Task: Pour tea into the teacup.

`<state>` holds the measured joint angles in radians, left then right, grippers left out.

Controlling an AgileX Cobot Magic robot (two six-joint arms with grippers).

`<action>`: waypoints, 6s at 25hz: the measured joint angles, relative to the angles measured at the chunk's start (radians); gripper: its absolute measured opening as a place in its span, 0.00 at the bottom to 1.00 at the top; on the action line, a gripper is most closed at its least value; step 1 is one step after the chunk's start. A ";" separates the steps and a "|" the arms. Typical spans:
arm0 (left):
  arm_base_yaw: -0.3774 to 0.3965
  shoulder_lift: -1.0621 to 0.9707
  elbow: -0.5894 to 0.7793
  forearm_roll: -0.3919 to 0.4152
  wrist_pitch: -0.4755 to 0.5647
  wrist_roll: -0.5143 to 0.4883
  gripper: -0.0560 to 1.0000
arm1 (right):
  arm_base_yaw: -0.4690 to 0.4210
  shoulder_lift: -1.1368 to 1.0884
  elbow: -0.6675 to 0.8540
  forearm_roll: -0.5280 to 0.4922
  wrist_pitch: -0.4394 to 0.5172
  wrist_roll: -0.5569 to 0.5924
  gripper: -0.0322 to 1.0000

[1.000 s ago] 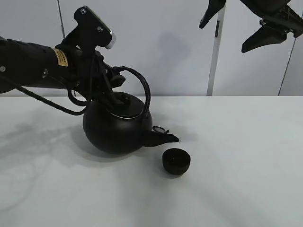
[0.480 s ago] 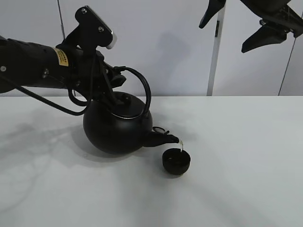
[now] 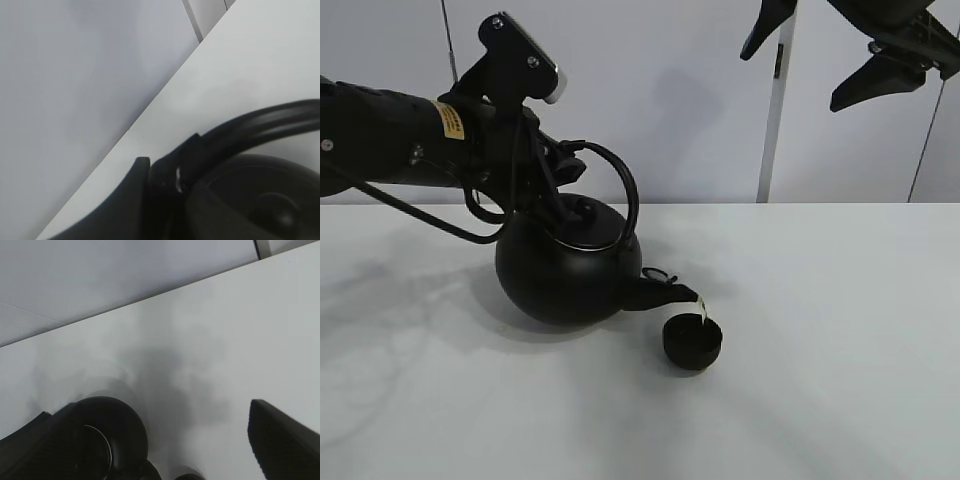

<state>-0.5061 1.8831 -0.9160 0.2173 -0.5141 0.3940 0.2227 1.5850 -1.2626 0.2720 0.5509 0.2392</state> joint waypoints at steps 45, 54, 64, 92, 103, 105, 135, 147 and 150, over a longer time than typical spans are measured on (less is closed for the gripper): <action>0.000 -0.140 0.451 -0.332 -0.349 -0.217 0.15 | 0.000 0.000 0.000 0.000 -0.004 0.000 0.63; 0.000 -0.140 0.479 -0.307 -0.384 -0.270 0.15 | 0.000 0.000 0.000 0.000 -0.004 0.000 0.63; 0.000 -0.140 0.496 -0.290 -0.384 -0.274 0.15 | 0.000 0.000 0.000 0.000 -0.004 0.000 0.63; 0.000 -0.140 0.496 -0.286 -0.335 -0.308 0.15 | 0.000 0.000 0.000 0.000 -0.004 0.000 0.63; 0.000 -0.140 0.496 -0.283 -0.328 -0.320 0.15 | 0.000 0.000 0.000 0.000 -0.004 0.000 0.63; 0.000 -0.140 0.496 -0.270 -0.329 -0.321 0.15 | 0.000 0.000 0.000 0.000 -0.004 0.000 0.63; 0.000 -0.044 0.495 -0.245 -0.533 -0.171 0.14 | 0.000 0.000 0.000 0.000 -0.006 0.000 0.63; 0.000 -0.044 0.495 -0.217 -0.533 -0.175 0.14 | 0.000 0.000 0.000 0.000 -0.006 0.000 0.63; 0.000 -0.044 0.495 -0.208 -0.534 -0.183 0.15 | 0.000 0.000 0.000 0.000 -0.006 0.000 0.63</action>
<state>-0.5061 1.8392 -0.4212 0.0094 -1.0479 0.2115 0.2227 1.5850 -1.2626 0.2720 0.5453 0.2392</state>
